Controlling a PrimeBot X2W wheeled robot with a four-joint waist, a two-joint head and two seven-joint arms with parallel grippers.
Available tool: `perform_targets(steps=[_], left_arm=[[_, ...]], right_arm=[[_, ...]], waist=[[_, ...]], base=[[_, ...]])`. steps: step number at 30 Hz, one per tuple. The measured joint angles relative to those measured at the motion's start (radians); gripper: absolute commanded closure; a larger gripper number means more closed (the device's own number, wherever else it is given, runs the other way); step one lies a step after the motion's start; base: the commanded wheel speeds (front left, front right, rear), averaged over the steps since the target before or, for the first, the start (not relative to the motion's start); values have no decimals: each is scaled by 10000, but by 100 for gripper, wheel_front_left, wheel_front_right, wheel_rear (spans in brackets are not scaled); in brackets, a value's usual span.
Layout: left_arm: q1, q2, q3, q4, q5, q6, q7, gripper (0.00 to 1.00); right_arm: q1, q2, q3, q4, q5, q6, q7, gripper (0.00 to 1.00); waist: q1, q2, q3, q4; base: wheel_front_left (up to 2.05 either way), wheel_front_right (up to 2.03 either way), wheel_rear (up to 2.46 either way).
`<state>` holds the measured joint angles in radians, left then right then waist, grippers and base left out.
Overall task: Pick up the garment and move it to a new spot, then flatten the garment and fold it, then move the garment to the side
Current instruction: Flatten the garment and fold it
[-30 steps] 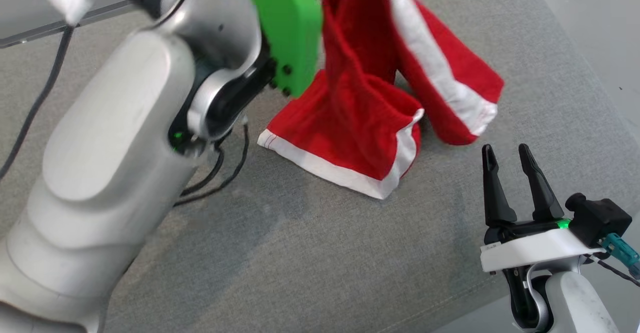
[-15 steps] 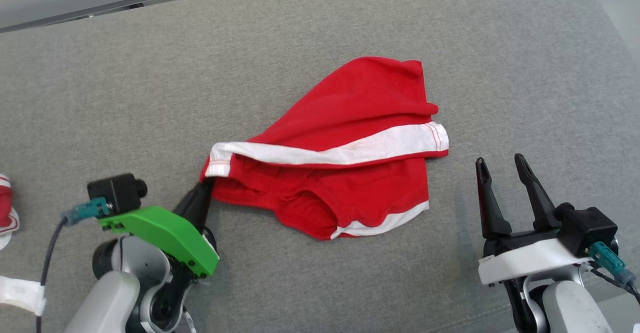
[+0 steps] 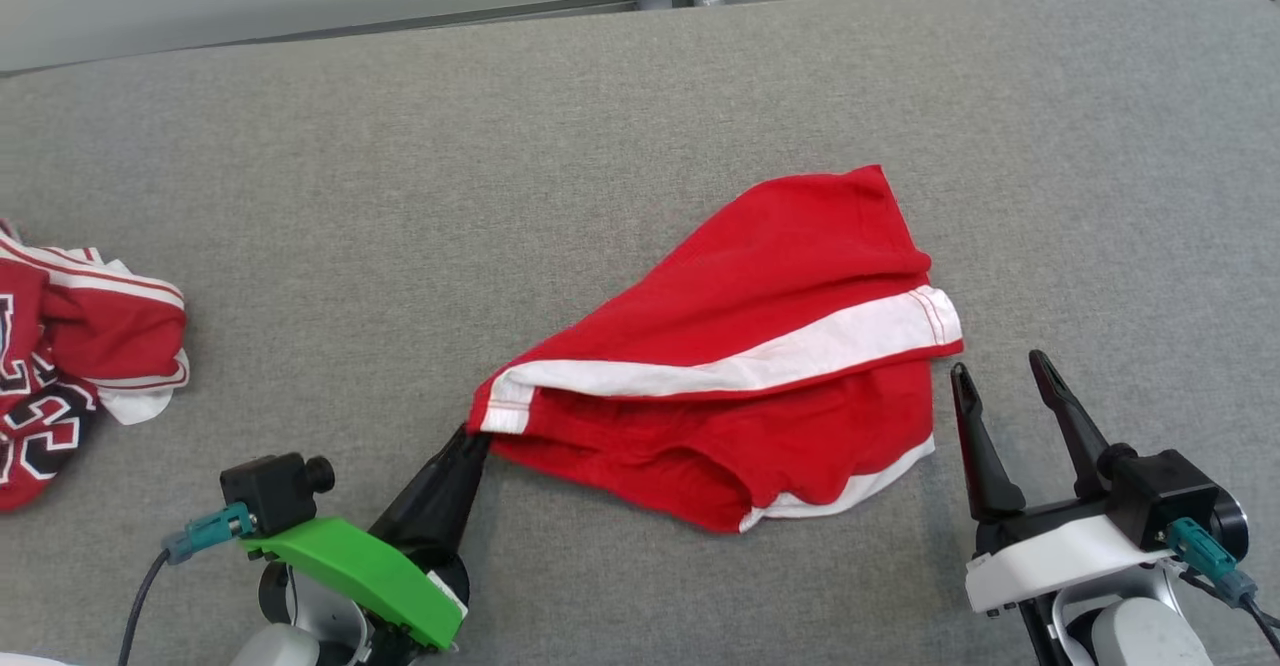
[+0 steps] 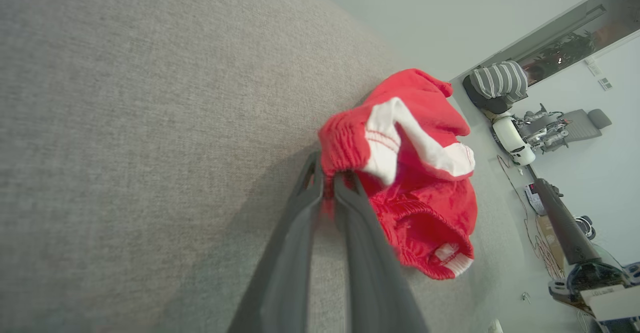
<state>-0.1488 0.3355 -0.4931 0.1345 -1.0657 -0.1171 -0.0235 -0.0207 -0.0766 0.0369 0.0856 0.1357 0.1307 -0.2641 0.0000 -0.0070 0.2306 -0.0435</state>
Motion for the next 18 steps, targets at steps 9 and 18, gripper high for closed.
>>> perform_targets(steps=[9, 18], left_arm=[[-4, 493, -596, 502, -174, -117, -825, 0], [574, 863, 370, 1053, 1018, 79, -2341, 0]], right_arm=[[177, -81, 19, 17, 0, 0, 0, 0], [445, -151, -341, -481, -151, 0, 0, 0]], waist=[[0, 0, -427, 360], [0, 0, -926, 436]], base=[[0, 0, 0], [0, 0, 0]])
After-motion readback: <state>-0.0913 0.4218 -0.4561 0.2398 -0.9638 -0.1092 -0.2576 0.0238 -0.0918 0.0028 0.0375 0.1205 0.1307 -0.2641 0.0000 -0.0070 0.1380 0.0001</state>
